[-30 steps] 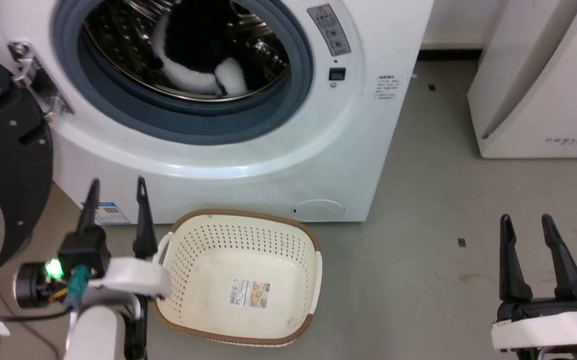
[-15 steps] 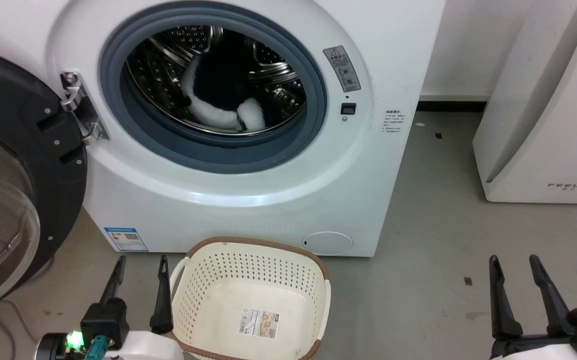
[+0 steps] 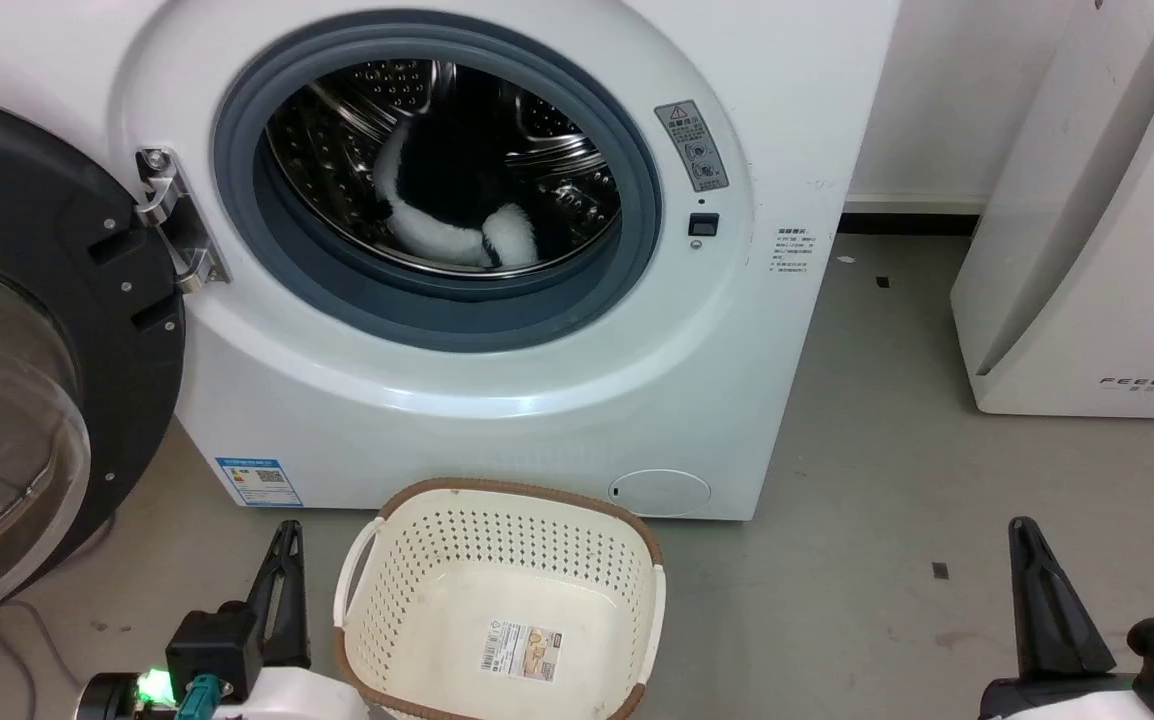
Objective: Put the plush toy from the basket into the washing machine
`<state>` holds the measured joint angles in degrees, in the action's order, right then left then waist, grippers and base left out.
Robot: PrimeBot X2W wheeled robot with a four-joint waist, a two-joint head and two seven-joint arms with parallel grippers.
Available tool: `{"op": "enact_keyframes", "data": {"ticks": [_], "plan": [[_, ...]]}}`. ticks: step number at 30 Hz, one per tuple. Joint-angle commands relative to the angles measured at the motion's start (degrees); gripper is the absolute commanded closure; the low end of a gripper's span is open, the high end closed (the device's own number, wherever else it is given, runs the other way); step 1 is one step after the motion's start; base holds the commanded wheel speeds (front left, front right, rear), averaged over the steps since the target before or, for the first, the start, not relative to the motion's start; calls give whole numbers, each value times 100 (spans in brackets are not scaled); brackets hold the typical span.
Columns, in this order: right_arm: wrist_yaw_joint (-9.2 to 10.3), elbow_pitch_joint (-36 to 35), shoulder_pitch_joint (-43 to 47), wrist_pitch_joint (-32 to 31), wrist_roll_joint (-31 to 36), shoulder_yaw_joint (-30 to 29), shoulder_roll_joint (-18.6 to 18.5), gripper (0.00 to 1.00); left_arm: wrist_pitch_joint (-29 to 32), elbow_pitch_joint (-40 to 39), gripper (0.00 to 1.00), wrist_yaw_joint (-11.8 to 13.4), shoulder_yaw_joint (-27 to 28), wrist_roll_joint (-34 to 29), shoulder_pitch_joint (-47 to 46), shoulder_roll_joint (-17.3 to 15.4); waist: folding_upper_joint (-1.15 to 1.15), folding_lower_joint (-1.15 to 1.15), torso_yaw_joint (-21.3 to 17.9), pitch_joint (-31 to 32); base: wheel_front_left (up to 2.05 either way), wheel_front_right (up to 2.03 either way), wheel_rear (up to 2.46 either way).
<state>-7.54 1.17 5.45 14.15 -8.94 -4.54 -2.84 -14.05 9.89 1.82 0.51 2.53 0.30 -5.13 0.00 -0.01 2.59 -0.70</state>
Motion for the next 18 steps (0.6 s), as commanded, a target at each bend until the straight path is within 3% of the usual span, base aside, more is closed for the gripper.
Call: {"op": "enact_keyframes", "data": {"ticks": [1, 18], "plan": [[0, -6, -32, -30, 49, 18, 0, 100, 27, -38, 100, -11, -4, -15, -2, 9, 0, 1, -3, 0, 0, 0, 0], [1, -22, -106, -230, 171, 81, -1, 100, 226, -176, 100, -36, -11, -50, -6, 40, 0, 1, -40, 10, 0, 0, 0]]}}
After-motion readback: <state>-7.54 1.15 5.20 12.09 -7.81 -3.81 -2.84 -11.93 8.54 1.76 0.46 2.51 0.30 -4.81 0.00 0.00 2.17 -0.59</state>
